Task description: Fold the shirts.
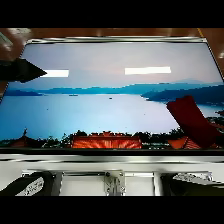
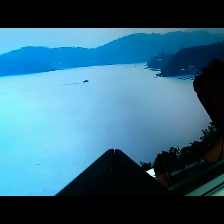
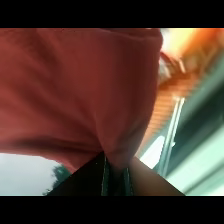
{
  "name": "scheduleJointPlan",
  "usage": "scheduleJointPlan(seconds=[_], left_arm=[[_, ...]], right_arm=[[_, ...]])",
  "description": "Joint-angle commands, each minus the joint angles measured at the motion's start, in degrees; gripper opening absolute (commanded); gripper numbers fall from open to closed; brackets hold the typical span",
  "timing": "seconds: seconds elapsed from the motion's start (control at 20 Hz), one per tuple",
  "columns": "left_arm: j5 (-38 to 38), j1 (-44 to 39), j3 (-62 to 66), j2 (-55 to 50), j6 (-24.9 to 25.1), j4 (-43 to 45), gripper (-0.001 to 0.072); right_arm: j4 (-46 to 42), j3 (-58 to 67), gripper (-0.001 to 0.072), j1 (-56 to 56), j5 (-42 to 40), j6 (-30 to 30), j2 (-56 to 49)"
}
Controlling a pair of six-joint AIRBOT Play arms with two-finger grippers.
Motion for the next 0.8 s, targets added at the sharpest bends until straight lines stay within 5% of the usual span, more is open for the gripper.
scheduleJointPlan(seconds=[0.0,0.55,0.6,0.7,0.75], left_arm=[[-0.1,-0.7,0.0,0.0,0.0,0.0,0.0041],[-0.1,-0.7,0.0,0.0,1.4,0.0,0.0041],[-0.1,-0.7,0.0,0.0,1.4,0.0,0.0041],[-0.1,-0.7,0.0,0.0,1.6,0.0,0.0041],[-0.1,-0.7,0.0,0.0,1.6,0.0,0.0041]], right_arm=[[-0.7,-14.1,0.0061,-4.3,-4.6,0.2,7.5],[-9.4,-26.2,0.0064,-4.9,-9.5,6.2,20.5],[-11.3,-26.2,0.0101,-4.9,-9.4,7.8,20.5],[-13.2,-26.2,0.0524,-4.9,-9.0,9.1,20.5],[-13.9,-26.1,0.0562,-4.9,-8.6,9.2,20.5]])
